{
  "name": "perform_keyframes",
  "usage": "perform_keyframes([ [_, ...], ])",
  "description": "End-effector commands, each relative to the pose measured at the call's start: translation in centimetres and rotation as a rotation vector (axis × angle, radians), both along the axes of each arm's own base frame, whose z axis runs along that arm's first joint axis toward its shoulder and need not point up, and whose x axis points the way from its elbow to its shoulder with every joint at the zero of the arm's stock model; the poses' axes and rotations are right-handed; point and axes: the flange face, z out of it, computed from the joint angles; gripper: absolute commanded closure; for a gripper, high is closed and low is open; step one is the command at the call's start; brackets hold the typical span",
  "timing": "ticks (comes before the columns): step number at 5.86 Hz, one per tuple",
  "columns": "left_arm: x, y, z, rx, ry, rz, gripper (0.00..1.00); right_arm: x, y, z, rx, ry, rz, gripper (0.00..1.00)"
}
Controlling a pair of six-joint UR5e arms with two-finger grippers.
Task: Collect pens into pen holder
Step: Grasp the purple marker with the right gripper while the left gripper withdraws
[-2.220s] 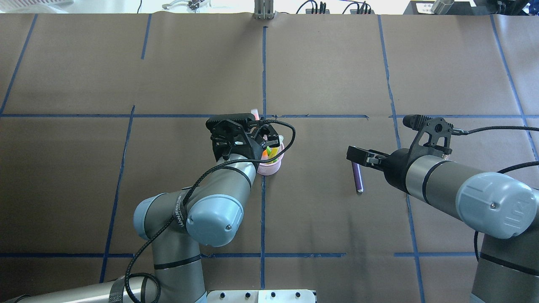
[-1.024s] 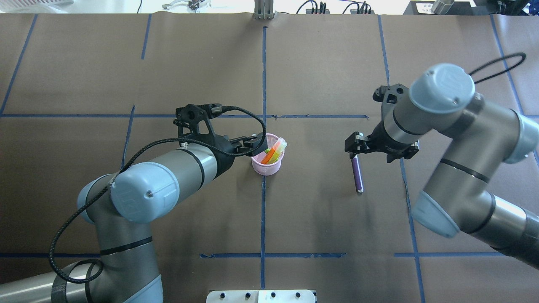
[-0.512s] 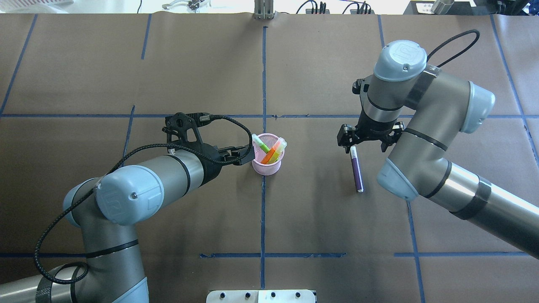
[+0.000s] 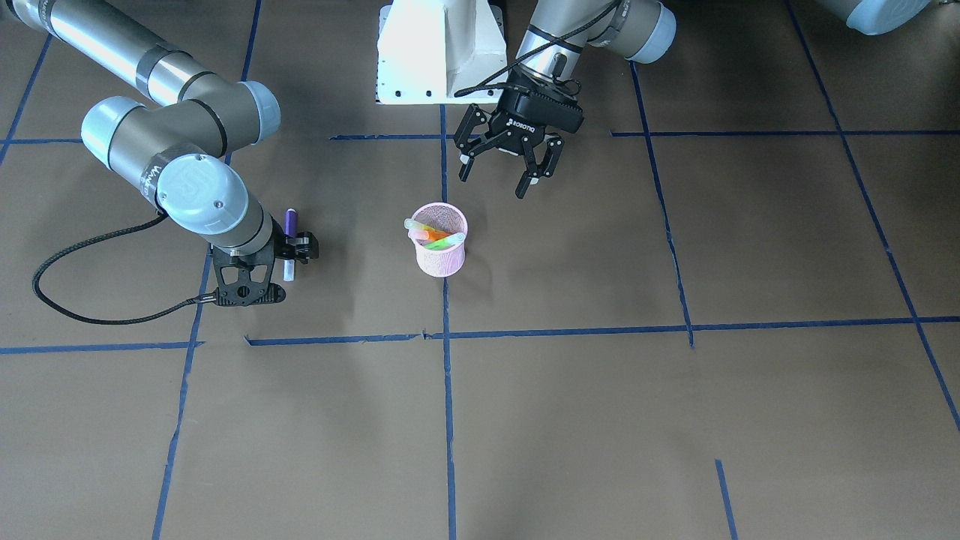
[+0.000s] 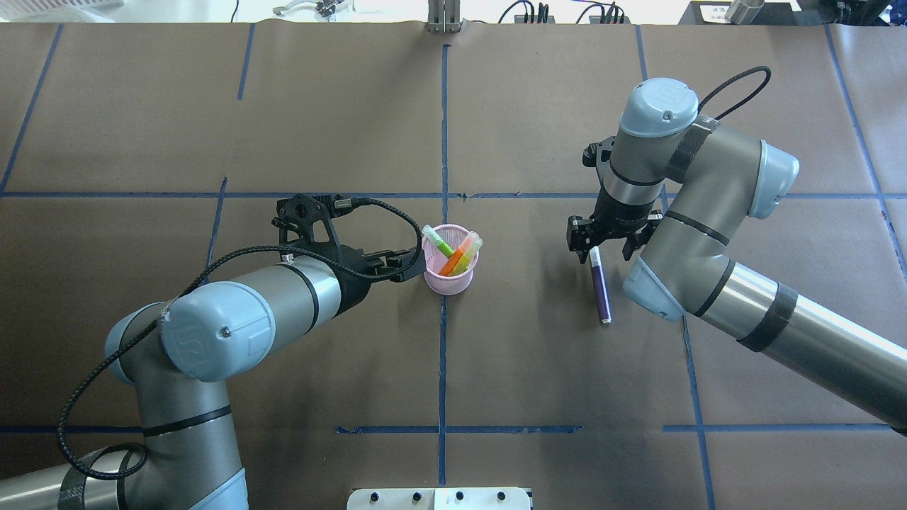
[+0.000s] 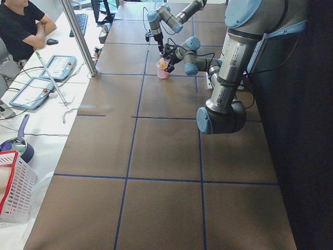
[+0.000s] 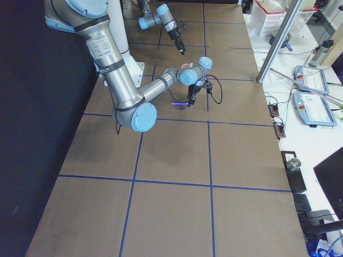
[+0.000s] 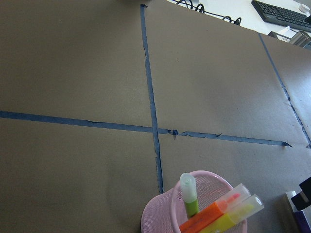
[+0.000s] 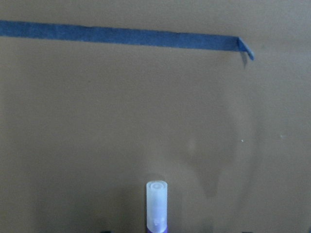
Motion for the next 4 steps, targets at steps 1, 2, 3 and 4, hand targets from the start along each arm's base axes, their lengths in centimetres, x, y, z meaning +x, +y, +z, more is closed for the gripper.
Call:
perform_keyframes([
  [1,0.07,-0.02,0.13,0.000,-0.003,-0.002,0.00,-0.90,0.87,0.05,-0.023,-0.025,-0.027,0.46],
  [2,0.03,0.00,0.07,0.000,-0.002,-0.002,0.00,-1.06,1.02,0.05,-0.026,-0.024,-0.027,0.53],
  [3,0.02,0.00,0.16,0.000,-0.003,-0.002,0.00,-1.16,1.20,0.10,-0.031,-0.021,-0.026,0.54],
  [4,0.02,0.00,0.16,-0.002,-0.002,-0.002,0.00,-1.10,1.25,0.49,-0.034,-0.016,-0.025,0.55],
])
